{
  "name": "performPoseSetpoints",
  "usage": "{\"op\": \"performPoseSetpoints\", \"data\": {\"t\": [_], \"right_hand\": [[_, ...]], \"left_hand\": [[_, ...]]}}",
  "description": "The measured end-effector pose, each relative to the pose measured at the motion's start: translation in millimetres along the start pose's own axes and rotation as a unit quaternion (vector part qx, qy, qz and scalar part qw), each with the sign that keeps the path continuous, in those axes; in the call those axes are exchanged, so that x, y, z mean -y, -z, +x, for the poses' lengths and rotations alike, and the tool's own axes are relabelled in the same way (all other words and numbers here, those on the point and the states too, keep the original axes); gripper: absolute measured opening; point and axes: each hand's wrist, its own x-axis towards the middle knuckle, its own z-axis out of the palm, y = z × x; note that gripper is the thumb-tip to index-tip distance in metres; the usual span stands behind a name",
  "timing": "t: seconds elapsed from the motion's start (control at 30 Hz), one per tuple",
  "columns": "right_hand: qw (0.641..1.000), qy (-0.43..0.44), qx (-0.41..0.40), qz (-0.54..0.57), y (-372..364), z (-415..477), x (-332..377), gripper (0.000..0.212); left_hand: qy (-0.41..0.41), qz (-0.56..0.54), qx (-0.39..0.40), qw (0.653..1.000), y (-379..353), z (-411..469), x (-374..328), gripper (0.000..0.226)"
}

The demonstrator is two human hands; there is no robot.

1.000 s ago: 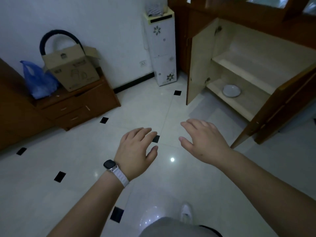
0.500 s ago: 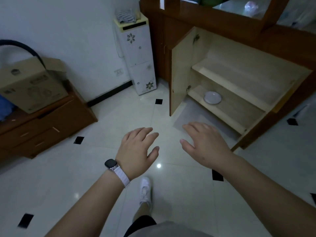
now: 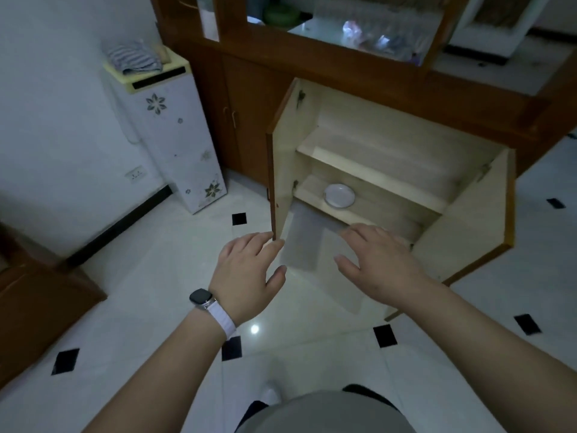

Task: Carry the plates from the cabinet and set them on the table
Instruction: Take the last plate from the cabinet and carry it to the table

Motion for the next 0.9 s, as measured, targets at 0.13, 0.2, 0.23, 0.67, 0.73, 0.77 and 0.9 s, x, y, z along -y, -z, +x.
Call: {"op": "performPoseSetpoints", "data": {"t": [0.13, 0.2, 0.23, 0.67, 0.73, 0.77, 0.9], "right_hand": [[1.000, -0.026, -0.004, -0.005, 3, 20, -4, 0.053], [0.999, -0.051, 0.004, -0.001, 3, 32, -15, 0.055], [0.998, -0.062, 0.006, 0.000, 3, 38, -21, 0.055], [0.993, -0.094, 0.022, 0.063, -35, 166, -146, 0.055], [0.991, -0.104, 0.027, 0.078, -40, 187, -173, 0.054], [0.990, -0.108, 0.031, 0.086, -41, 196, -185, 0.054], [0.988, -0.101, 0.047, 0.108, -49, 225, -227, 0.058]], "left_hand": [[-0.039, -0.021, 0.021, 0.999, -6, 43, 17, 0.048], [-0.069, -0.022, 0.029, 0.997, -12, 68, 19, 0.046], [-0.085, -0.019, 0.034, 0.996, -16, 81, 19, 0.044], [-0.121, 0.003, 0.116, 0.986, -97, 255, -5, 0.043], [-0.117, 0.002, 0.129, 0.985, -113, 287, -16, 0.044], [-0.112, -0.002, 0.133, 0.985, -121, 302, -23, 0.045], [-0.101, -0.004, 0.144, 0.984, -148, 359, -50, 0.050]]}}
